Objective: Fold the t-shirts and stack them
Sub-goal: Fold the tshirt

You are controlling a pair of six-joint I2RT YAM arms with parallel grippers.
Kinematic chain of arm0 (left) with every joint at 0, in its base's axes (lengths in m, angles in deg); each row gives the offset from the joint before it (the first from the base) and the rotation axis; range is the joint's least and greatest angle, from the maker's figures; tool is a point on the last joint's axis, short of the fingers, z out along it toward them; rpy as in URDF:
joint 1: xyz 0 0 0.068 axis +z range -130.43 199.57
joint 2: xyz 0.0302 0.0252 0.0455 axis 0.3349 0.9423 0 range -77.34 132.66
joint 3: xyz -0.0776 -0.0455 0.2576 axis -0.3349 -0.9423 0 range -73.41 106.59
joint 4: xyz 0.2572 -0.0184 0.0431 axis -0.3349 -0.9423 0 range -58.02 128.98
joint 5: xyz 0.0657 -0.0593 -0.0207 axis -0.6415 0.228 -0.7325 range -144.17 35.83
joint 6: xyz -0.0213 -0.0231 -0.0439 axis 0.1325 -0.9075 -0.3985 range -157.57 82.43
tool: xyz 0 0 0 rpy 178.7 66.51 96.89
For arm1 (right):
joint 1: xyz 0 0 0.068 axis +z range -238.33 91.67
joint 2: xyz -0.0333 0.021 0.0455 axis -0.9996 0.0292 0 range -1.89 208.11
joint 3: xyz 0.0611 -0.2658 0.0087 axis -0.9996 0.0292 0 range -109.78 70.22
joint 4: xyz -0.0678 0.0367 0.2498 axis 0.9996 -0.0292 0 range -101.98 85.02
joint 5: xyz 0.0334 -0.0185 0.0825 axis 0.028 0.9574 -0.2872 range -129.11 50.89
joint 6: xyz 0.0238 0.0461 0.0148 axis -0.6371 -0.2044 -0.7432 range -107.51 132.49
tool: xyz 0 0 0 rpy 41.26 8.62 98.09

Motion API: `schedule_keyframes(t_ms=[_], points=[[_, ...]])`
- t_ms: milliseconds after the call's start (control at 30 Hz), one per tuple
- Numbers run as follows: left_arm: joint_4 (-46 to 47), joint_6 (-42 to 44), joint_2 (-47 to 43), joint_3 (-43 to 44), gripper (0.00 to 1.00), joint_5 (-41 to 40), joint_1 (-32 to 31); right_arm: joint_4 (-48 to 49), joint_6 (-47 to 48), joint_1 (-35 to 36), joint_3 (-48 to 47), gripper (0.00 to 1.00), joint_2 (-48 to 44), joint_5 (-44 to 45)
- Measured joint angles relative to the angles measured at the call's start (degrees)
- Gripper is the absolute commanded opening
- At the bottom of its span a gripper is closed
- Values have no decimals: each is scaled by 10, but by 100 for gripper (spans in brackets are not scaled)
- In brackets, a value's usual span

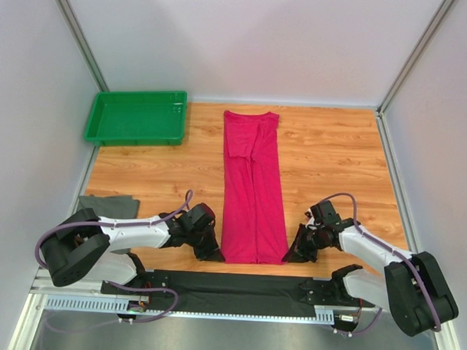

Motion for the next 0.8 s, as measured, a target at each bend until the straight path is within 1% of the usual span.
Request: schedule_keyframes(t_ms=[100, 200, 267, 333, 467, 600, 700, 800], points=[[-13, 6, 0, 6, 0, -3, -1, -5, -7, 15, 5, 0, -21, 5], [-60, 24, 0, 32, 0, -18, -2, -36, -9, 20, -1, 0, -46, 20], [-100, 47, 0, 69, 0, -29, 6, -67, -7, 19, -28, 0, -48, 31], [-137, 73, 5, 117, 0, -35, 29, -106, 3, 9, -90, 0, -26, 41], [-180, 132, 37, 236, 0, -37, 118, -139, 40, -21, -255, 0, 82, 50], [-209, 185, 123, 353, 0, -30, 194, -165, 75, -54, -402, 0, 206, 54], [-218, 216, 194, 424, 0, -17, 231, -182, 103, -78, -515, 0, 302, 57], [-225, 236, 255, 477, 0, -4, 255, -204, 130, -93, -615, 0, 388, 53]])
